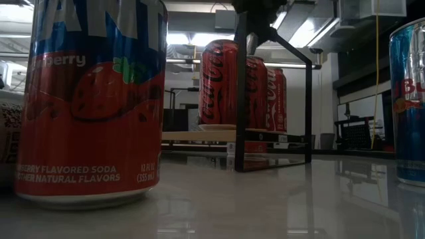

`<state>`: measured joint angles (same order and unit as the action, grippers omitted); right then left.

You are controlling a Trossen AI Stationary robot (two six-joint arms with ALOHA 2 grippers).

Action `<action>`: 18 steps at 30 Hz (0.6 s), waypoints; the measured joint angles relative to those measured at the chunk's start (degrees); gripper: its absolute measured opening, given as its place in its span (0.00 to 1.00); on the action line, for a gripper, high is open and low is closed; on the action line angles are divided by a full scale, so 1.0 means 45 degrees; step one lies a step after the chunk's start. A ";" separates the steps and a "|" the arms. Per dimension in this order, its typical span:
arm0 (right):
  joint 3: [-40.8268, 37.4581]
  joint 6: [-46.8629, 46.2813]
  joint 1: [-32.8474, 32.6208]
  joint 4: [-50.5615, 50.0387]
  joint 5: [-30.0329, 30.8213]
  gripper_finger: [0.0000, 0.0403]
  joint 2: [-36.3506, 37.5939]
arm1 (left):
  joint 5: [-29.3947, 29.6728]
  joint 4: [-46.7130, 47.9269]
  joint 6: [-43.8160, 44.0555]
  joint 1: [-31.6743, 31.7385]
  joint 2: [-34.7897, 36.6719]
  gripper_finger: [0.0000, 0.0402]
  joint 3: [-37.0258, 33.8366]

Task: Place canned beverage on shelf
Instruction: Put the top left blue soda can on the shelf

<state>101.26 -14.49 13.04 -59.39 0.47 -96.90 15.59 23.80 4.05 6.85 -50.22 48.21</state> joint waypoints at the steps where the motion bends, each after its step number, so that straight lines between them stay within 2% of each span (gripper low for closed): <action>1: -0.0149 -0.0106 0.0000 0.0168 -0.0030 0.57 -0.0013 | 0.0000 0.0003 0.0000 0.0000 0.0000 0.45 0.0000; 18: -0.2327 -0.0207 0.0005 0.1897 -0.0337 0.57 -0.0045 | 0.0000 -0.0001 0.0000 0.0000 0.0000 0.45 0.0000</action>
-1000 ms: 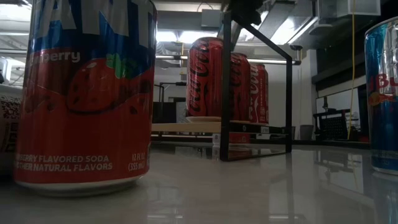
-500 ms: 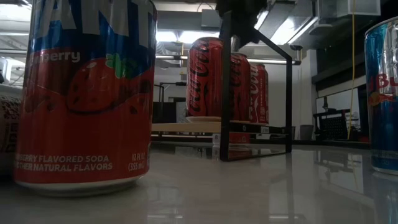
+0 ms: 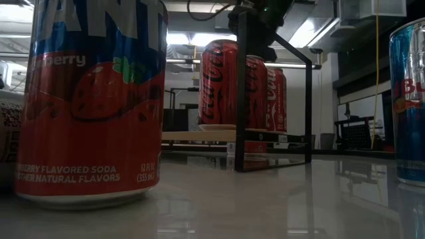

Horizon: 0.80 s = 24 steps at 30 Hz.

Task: Place canned beverage on shelf
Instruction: Put the top left blue soda can on the shelf

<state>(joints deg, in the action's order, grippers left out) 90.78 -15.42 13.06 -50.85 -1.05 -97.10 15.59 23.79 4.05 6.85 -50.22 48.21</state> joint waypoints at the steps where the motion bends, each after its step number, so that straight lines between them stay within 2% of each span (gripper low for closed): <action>1: -0.0073 -0.0004 0.0000 0.0100 -0.0012 0.57 0.0000 | 0.0004 0.0000 0.0000 0.0000 0.0000 0.45 0.0000; 14: -0.0199 0.0010 -0.0699 0.0336 0.0682 0.57 -0.0070 | 0.0000 -0.0005 0.0000 -0.0002 0.0000 0.45 0.0000; 24: -0.0199 0.0059 -0.0650 0.0188 0.0660 0.57 -0.0741 | 0.0000 -0.0044 0.0000 0.0000 -0.0005 0.45 0.0000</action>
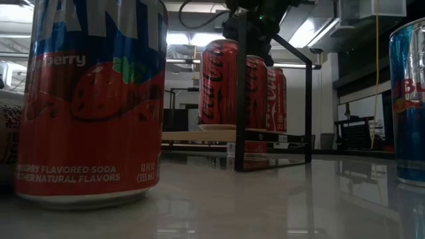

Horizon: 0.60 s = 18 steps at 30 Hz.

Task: Place canned beverage on shelf
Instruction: Put the top left blue soda can on the shelf

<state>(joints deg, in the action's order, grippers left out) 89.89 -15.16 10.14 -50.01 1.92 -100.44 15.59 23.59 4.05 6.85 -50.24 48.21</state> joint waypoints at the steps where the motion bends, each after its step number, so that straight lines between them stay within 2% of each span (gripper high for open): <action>1: 0.0000 0.0002 -0.0001 -0.0005 -0.0007 0.57 -0.0022 | 0.0000 -0.0030 0.0000 -0.0001 0.0004 0.45 0.0000; 18: 0.0039 0.0042 -0.0011 0.0170 0.0008 0.57 -0.0339 | 0.0000 -0.0019 -0.0024 -0.0003 0.0000 0.45 0.0000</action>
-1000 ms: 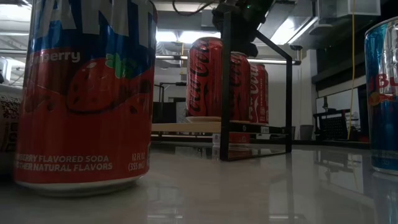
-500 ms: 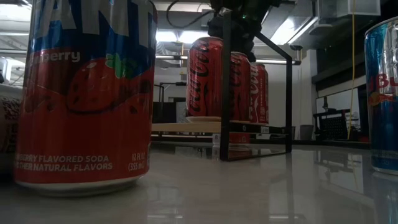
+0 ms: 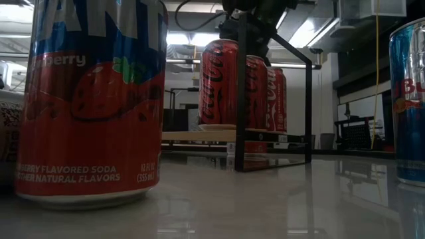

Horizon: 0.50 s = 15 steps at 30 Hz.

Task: Place canned beverage on shelf
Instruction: Put the top left blue soda can on the shelf

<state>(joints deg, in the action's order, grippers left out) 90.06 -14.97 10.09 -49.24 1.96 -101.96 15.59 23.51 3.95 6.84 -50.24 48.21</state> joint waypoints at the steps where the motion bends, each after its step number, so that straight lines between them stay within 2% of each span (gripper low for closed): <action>1: 0.0004 0.0033 0.0000 -0.0008 0.0000 0.57 -0.0043 | 0.0000 -0.0002 -0.0003 0.0003 0.0000 0.45 0.0000; 15: 0.0005 0.0094 0.0015 -0.0007 -0.0285 0.57 -0.0071 | 0.0000 0.0005 0.0005 -0.0002 0.0000 0.45 0.0000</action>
<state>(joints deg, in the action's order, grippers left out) 90.08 -14.55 10.15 -49.28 0.67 -102.28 15.59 23.53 3.97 6.83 -50.24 48.21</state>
